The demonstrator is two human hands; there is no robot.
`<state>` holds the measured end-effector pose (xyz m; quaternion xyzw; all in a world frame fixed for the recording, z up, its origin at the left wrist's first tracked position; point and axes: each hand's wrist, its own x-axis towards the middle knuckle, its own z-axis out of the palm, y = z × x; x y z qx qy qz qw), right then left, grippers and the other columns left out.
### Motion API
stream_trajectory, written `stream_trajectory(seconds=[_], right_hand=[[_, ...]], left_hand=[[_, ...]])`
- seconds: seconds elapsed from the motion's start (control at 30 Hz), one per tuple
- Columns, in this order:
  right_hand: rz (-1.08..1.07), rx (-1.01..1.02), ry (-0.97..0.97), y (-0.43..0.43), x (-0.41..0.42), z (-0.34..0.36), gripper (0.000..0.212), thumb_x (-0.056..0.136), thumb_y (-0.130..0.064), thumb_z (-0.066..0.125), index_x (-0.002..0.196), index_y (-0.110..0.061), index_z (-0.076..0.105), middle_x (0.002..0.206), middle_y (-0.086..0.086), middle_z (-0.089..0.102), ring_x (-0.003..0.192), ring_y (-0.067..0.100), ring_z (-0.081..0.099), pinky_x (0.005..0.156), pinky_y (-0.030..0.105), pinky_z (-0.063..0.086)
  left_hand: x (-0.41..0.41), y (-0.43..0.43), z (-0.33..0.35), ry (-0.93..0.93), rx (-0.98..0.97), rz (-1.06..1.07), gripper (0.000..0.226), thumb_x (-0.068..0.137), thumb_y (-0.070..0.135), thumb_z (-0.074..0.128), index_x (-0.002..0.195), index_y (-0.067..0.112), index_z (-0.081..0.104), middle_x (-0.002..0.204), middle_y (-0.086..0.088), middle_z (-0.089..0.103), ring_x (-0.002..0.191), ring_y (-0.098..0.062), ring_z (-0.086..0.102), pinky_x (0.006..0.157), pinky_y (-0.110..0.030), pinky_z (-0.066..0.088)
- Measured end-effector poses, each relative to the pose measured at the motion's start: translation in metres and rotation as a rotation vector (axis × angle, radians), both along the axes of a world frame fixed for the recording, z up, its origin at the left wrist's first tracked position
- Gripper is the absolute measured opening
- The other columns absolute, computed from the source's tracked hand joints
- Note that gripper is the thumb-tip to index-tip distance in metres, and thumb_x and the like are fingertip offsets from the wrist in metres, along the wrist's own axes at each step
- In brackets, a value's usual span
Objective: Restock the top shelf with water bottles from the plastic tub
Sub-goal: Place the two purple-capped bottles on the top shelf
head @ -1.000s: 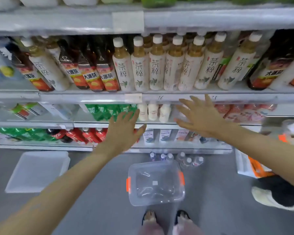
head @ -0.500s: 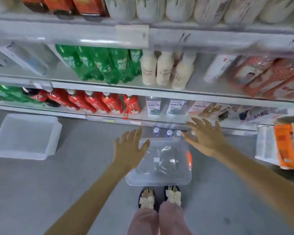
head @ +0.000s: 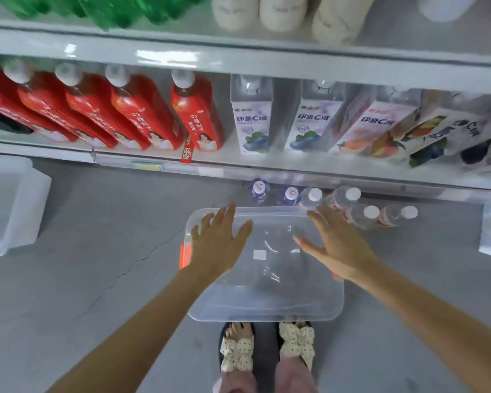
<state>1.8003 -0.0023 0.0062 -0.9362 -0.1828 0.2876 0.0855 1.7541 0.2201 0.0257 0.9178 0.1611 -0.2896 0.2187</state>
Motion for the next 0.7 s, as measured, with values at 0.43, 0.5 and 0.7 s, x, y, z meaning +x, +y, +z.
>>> stream_trajectory(seconds=[0.43, 0.5, 0.7], right_hand=[[-0.188, 0.138, -0.01, 0.048, 0.073, -0.136, 0.03, 0.091, -0.009, 0.054, 0.119, -0.004, 0.044, 0.119, 0.015, 0.048, 0.107, 0.034, 0.052, 0.084, 0.044, 0.047], [-0.181, 0.078, 0.012, 0.05, 0.08, -0.149, 0.032, 0.089, -0.001, 0.053, 0.119, -0.005, 0.042, 0.116, 0.015, 0.051, 0.105, 0.035, 0.054, 0.082, 0.043, 0.048], [-0.196, 0.178, -0.054, 0.062, 0.084, -0.169, 0.038, 0.092, -0.006, 0.057, 0.125, -0.005, 0.039, 0.113, 0.017, 0.049, 0.097, 0.037, 0.056, 0.076, 0.04, 0.047]], left_hand=[[0.085, -0.009, -0.151, -0.034, -0.237, 0.269, 0.072, 0.089, 0.036, 0.059, 0.146, 0.013, 0.021, 0.147, -0.01, 0.035, 0.134, -0.028, 0.033, 0.106, -0.039, 0.028], [0.093, -0.009, -0.166, -0.016, -0.273, 0.268, 0.06, 0.087, 0.034, 0.063, 0.136, 0.013, 0.035, 0.132, -0.009, 0.048, 0.123, -0.029, 0.045, 0.096, -0.035, 0.036], [0.11, -0.016, -0.199, -0.057, -0.333, 0.314, 0.057, 0.078, 0.021, 0.073, 0.125, 0.013, 0.042, 0.106, -0.002, 0.058, 0.098, -0.024, 0.057, 0.078, -0.029, 0.043]])
